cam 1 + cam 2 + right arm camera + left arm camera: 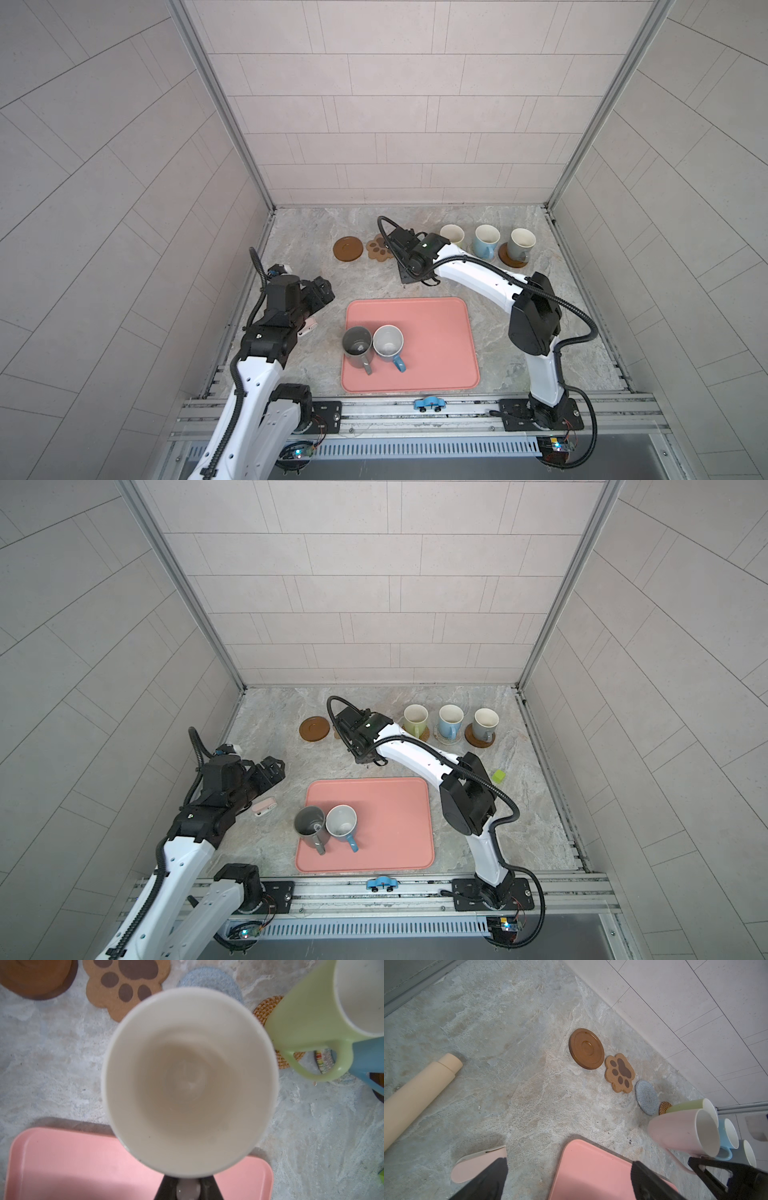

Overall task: Place cups on coasters
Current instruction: Place the cup on the coaster.

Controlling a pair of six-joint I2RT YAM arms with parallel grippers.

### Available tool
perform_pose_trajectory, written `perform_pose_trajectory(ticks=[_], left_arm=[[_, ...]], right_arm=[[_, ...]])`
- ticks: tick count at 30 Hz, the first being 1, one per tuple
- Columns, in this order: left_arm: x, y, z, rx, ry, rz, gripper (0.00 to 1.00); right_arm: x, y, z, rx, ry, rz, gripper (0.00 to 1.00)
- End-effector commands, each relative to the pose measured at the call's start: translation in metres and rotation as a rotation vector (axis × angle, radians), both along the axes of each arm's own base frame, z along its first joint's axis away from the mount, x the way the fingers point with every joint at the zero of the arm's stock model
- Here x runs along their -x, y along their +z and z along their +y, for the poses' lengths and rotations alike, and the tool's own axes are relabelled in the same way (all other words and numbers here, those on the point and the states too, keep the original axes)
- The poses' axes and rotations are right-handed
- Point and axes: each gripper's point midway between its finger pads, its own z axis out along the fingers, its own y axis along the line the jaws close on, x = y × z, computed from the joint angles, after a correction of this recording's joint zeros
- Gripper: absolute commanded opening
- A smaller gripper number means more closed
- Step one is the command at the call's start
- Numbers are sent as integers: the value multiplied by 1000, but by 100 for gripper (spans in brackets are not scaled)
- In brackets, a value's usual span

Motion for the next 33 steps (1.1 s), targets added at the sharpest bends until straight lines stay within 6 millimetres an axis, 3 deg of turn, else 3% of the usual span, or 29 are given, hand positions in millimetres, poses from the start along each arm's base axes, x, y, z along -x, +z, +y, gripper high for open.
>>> perform_pose_trajectory(ticks=[1,8,15,33], left_arm=[[3,0,1,-10,-1,2,100],[6,2,1,-8,-2,-2,100],[9,2,1,-9,-2,-3,100],[16,1,3,-14,5,0,100]], right_arm=[[-29,18,-6,-13,-52,-81,0],[-64,13,-13,-12,-98,-79,0],[-85,5,-12,6,-113,-67,0],[-100,-11,-24,22,-157,-60,0]])
